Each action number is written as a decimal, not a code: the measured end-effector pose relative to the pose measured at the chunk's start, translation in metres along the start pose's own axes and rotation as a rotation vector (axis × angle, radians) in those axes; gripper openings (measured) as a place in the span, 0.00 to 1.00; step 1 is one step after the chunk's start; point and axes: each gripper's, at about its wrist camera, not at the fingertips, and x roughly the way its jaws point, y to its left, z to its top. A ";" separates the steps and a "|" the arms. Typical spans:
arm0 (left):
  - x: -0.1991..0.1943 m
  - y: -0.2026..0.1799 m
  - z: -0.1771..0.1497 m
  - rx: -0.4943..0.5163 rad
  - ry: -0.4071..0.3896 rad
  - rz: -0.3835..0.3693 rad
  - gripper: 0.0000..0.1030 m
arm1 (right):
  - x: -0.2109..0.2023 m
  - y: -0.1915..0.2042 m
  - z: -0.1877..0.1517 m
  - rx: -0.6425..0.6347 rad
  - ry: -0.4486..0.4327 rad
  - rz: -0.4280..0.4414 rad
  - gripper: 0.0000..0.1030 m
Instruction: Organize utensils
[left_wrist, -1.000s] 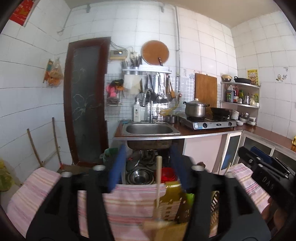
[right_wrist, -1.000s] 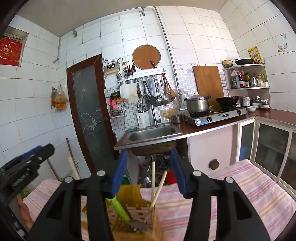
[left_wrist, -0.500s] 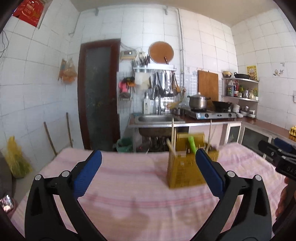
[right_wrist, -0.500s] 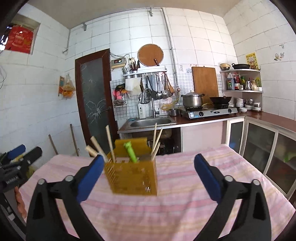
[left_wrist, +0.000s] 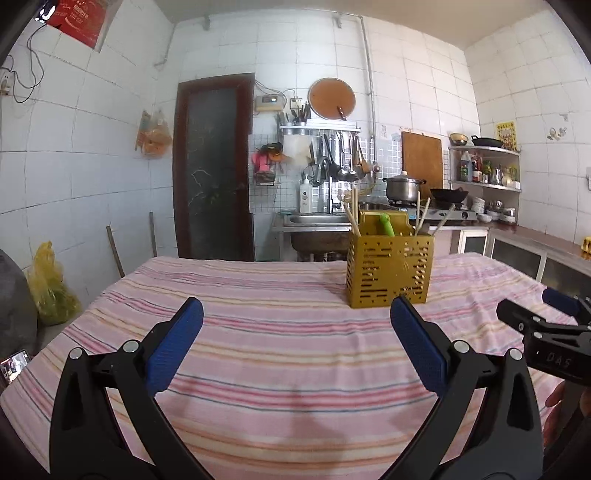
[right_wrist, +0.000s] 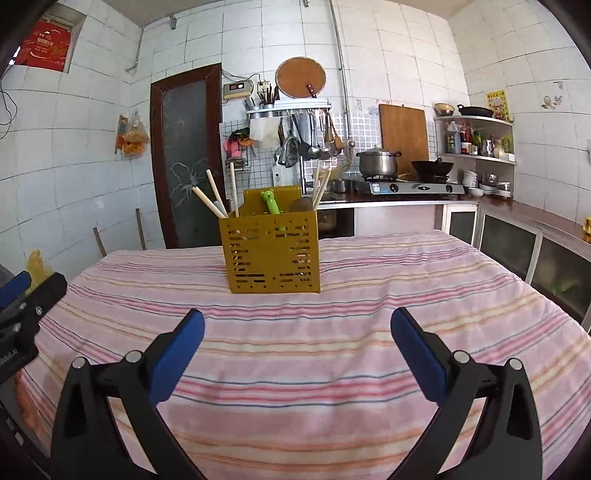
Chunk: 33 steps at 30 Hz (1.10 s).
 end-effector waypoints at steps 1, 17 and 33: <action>0.002 -0.003 -0.001 0.009 0.003 0.000 0.95 | -0.001 0.001 -0.003 -0.006 -0.009 -0.013 0.96; 0.005 -0.003 -0.015 0.027 0.014 0.035 0.95 | -0.014 0.010 -0.013 -0.046 -0.083 -0.051 0.96; 0.008 -0.007 -0.016 0.025 0.029 0.006 0.95 | -0.022 0.016 -0.013 -0.079 -0.110 -0.055 0.96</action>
